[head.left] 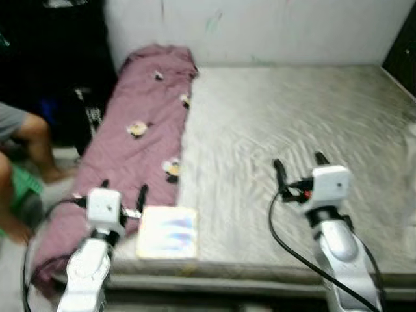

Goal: Clean up the room

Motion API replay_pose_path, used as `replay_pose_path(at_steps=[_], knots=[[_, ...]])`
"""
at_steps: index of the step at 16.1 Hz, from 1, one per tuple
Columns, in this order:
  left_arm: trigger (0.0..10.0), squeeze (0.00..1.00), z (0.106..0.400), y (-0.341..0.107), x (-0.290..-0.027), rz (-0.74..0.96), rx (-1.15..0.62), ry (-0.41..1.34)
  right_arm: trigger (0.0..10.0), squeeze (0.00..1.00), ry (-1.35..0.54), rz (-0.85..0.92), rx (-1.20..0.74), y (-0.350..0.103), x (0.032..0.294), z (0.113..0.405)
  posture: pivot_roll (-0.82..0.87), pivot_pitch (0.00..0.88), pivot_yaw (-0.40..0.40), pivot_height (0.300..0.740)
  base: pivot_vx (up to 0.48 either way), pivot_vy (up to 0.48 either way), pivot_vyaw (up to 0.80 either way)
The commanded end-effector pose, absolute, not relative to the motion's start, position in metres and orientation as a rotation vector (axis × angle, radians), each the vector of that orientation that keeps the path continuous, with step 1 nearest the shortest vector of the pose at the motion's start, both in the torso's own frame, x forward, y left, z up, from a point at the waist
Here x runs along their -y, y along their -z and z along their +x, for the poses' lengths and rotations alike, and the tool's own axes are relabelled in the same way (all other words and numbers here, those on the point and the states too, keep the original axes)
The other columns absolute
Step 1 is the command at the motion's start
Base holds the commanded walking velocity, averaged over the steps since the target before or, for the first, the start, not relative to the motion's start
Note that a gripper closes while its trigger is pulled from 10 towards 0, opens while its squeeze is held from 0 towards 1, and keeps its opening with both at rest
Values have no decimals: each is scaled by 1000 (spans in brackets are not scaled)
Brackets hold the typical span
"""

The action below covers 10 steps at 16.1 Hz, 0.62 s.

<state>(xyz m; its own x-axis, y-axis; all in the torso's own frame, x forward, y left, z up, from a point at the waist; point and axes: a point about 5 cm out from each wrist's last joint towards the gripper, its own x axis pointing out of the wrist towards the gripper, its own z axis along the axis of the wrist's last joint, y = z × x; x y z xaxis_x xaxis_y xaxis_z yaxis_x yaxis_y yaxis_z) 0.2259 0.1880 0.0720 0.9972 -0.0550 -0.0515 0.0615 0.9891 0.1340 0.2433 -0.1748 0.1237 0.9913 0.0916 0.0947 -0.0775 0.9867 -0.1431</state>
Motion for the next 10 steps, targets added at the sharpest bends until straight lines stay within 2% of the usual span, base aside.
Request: replay_pose_path(at_steps=[1, 2, 10], knots=[[10000, 0, 229, -75, -186, 134, -33, 70, 10000, 0, -79, -163, 119, -128, 179, 245, -122, 0, 43, 740, 0, -255, 0], [10000, 0, 229, -75, -186, 134, -32, 70, 10000, 0, -70, -177, 120, -128, 179, 245, -122, 0, 43, 740, 0, -255, 0], [10000, 0, 229, -76, -186, 120, -24, 58, 10000, 0, -54, -162, 111, -127, 182, 246, -122, 0, 44, 740, 0, 0, 0]])
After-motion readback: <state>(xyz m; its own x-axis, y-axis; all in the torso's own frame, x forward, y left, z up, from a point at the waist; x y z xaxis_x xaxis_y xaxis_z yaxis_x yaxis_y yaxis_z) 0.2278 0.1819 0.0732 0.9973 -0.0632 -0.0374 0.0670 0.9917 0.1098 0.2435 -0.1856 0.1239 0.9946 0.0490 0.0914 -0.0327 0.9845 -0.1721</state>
